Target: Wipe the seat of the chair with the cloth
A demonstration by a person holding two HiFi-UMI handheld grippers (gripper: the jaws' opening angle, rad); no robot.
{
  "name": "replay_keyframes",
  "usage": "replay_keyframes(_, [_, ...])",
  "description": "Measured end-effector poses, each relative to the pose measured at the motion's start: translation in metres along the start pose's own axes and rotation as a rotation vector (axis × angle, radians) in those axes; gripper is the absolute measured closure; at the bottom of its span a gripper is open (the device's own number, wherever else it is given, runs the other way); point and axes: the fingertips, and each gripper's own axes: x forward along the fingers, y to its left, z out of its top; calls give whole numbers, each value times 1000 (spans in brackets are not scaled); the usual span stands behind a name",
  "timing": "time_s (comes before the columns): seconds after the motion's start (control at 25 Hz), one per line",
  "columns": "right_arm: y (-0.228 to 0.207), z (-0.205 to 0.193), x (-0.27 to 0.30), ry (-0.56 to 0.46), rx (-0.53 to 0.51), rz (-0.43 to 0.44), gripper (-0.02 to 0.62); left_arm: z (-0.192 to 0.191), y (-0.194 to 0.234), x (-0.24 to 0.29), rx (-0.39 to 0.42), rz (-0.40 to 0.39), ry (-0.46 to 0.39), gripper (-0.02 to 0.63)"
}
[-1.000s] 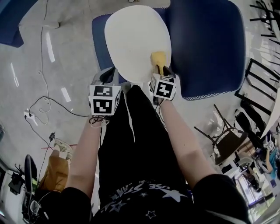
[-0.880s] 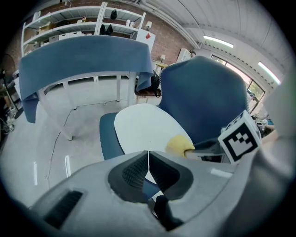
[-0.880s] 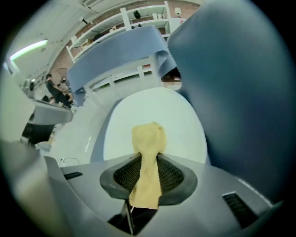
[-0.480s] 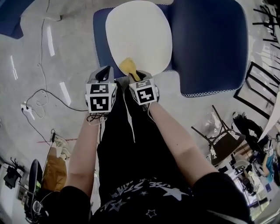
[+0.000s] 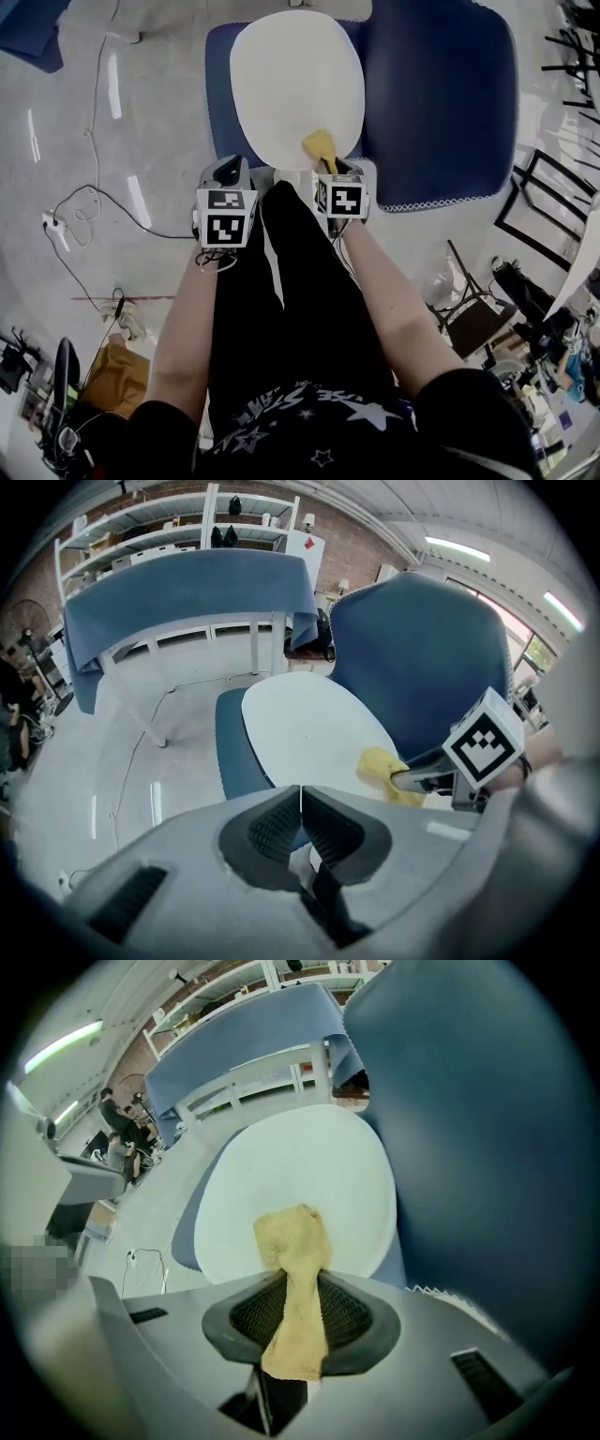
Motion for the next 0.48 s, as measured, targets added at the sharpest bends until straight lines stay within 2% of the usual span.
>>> replay_keyframes(0.24, [-19, -13, -7, -9, 61, -84, 492, -12, -10, -13, -41, -1, -22, 584])
replay_keyframes(0.36, [-19, -10, -9, -19, 89, -79, 492, -14, -13, -12, -41, -6, -30, 584])
replay_keyframes(0.48, [-15, -1, -10, -36, 73, -63, 492, -13, -12, -8, -56, -5, -39, 584])
